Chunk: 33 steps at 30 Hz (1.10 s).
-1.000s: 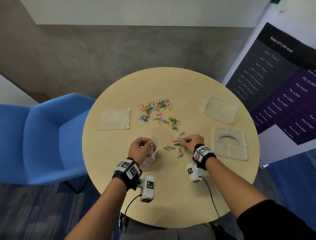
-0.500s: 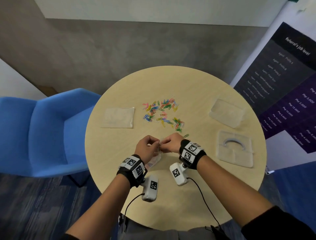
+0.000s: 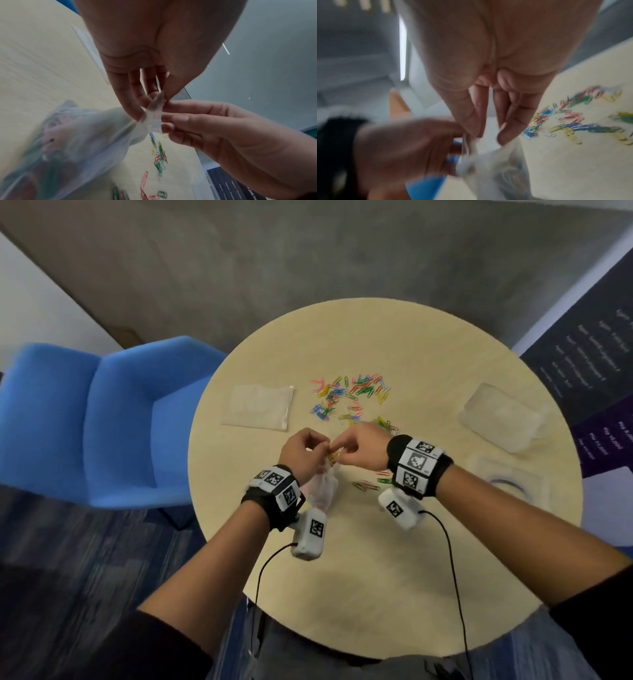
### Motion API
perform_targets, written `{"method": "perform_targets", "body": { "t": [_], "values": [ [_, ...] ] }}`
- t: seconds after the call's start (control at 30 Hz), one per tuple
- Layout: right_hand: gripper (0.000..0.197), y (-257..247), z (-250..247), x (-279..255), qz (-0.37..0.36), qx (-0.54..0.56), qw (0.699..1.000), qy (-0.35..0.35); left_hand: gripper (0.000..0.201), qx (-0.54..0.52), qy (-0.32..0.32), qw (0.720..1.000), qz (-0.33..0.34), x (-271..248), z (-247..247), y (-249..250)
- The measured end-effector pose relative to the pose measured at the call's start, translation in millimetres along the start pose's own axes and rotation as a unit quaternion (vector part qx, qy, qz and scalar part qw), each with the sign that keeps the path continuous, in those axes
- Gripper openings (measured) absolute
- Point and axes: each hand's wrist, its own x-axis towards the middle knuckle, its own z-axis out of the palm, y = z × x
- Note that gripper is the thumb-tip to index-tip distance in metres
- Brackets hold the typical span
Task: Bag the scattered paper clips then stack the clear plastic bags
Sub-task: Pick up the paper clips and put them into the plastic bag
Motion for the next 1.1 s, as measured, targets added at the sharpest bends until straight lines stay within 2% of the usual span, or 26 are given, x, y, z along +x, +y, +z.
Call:
{"method": "perform_targets", "body": {
  "t": [0.07, 0.13, 0.2, 0.23, 0.27, 0.37, 0.5, 0.57, 0.7, 0.83, 0.97, 1.03, 1.1],
  "values": [
    [0.021, 7, -25, 9, -0.021, 0.126, 0.991, -0.028, 0.003, -0.014, 0.010, 1.000, -0.008, 6, -6, 0],
    [0.019, 26, -51, 31, -0.002, 0.195, 0.979, 0.051, 0.004, -0.034, 0.021, 0.999, -0.020, 13, -10, -3],
    [0.018, 58, -77, 61, 0.042, 0.092, 0.978, 0.183, 0.003, -0.057, 0.034, 0.997, -0.031, 18, -14, -7],
    [0.023, 75, -89, 78, 0.065, 0.013, 0.972, 0.225, 0.003, -0.069, 0.044, 0.996, -0.036, 20, -16, -10],
    [0.034, 91, -97, 93, 0.087, -0.056, 0.966, 0.239, 0.004, -0.080, 0.058, 0.994, -0.041, 21, -16, -12],
    [0.063, 127, -104, 140, 0.143, -0.141, 0.964, 0.174, 0.006, -0.122, 0.097, 0.986, -0.053, 20, -13, -15],
    [0.075, 133, -91, 176, 0.170, -0.192, 0.959, 0.117, 0.006, -0.159, 0.108, 0.979, -0.070, 17, 0, -14],
    [0.073, 123, -81, 178, 0.157, -0.226, 0.956, 0.105, 0.004, -0.160, 0.109, 0.979, -0.067, 17, 4, -13],
    [0.067, 104, -53, 165, 0.081, -0.313, 0.942, 0.094, 0.004, -0.165, 0.113, 0.978, -0.065, 19, 9, -12],
    [0.032, 98, -32, 143, 0.024, -0.370, 0.919, 0.137, 0.003, -0.164, 0.121, 0.977, -0.064, 19, 10, -14],
    [0.032, 97, -31, 122, -0.013, -0.398, 0.911, 0.110, 0.003, -0.148, 0.123, 0.979, -0.064, 16, 10, -14],
    [0.025, 98, -34, 116, 0.001, -0.384, 0.917, 0.107, 0.003, -0.130, 0.121, 0.982, -0.063, 17, 9, -14],
    [0.022, 102, -39, 108, 0.050, -0.278, 0.949, 0.142, 0.005, -0.115, 0.117, 0.984, -0.064, 17, 8, -13]
  ]
}}
